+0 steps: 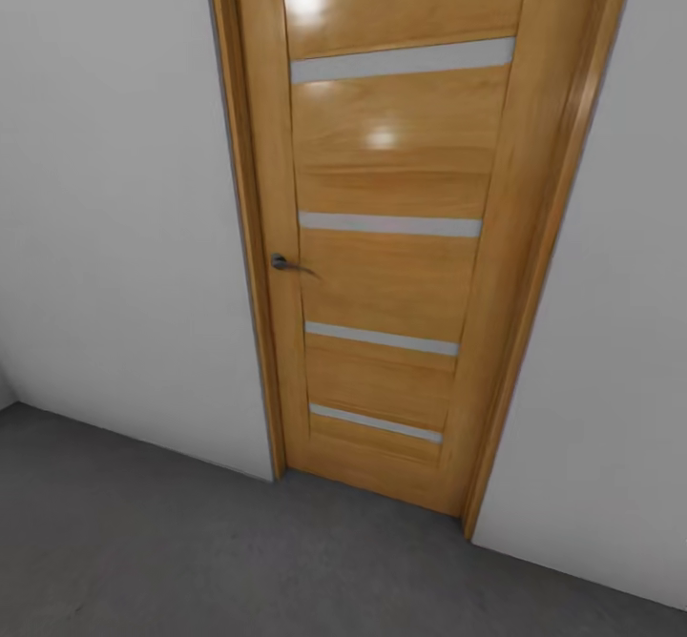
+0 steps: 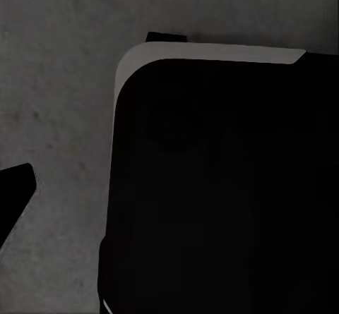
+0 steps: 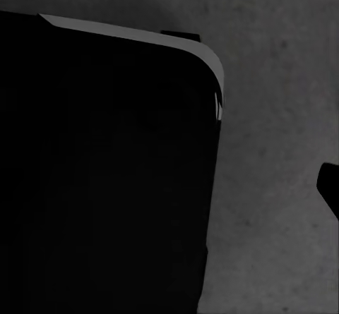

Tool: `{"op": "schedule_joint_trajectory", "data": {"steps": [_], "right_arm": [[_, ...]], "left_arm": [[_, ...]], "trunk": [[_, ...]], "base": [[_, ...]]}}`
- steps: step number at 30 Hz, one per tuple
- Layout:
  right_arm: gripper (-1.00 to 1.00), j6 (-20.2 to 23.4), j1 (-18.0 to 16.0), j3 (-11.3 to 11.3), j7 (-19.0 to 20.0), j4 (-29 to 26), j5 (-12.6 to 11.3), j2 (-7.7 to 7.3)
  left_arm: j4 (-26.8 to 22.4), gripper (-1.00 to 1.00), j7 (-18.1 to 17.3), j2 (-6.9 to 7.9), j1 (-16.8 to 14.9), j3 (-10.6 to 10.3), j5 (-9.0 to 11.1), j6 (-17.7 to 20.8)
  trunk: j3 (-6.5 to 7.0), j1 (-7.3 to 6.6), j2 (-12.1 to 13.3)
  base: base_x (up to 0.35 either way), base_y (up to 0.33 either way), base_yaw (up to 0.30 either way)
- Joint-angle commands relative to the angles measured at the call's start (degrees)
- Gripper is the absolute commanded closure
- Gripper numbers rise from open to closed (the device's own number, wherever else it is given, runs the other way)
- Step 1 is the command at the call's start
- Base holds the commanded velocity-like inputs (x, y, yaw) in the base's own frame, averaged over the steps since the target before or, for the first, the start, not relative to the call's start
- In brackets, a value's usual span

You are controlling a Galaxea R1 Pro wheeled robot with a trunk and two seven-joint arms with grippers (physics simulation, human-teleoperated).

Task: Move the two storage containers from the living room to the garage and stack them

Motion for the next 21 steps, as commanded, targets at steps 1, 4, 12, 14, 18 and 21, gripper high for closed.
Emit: {"op": "schedule_joint_trajectory", "data": {"steps": [1,4,12,14,18,21], "right_arm": [[-1.00,-0.22,-0.03,0.39,0.01,0.06,0.10,-0.01],[-1.00,-0.22,-0.02,0.39,0.01,0.06,0.10,-0.01],[-1.00,-0.22,-0.03,0.46,0.01,0.06,0.09,-0.01],[-1.00,-0.22,-0.03,0.47,0.01,0.06,0.09,-0.01],[-1.00,-0.22,-0.04,0.47,0.01,0.06,0.09,-0.01],[-1.00,-0.22,-0.03,0.47,0.01,0.06,0.06,-0.01]], "left_arm": [[-0.03,-1.00,-0.02,-0.01,0.01,0.00,0.53,-0.11],[-0.03,-1.00,-0.02,-0.01,0.01,0.00,0.53,-0.11],[-0.03,-1.00,-0.02,-0.01,0.01,0.00,0.61,-0.11],[-0.03,-1.00,-0.02,-0.01,0.01,0.00,0.61,-0.11],[-0.03,-1.00,-0.02,-0.01,0.01,0.00,0.62,-0.11],[-0.03,-1.00,-0.02,-0.01,0.01,0.00,0.62,-0.11]], "trunk": [[-0.04,0.03,-0.02],[-0.04,0.03,-0.02],[-0.04,0.03,-0.02],[-0.04,0.03,-0.02],[-0.04,0.03,-0.02],[-0.04,0.03,-0.02]], "base": [[0.253,0.263,-0.238],[0.246,0.270,-0.240],[0.237,0.278,-0.244],[0.236,0.279,-0.244],[0.236,0.277,-0.238],[0.234,0.250,-0.167]]}}
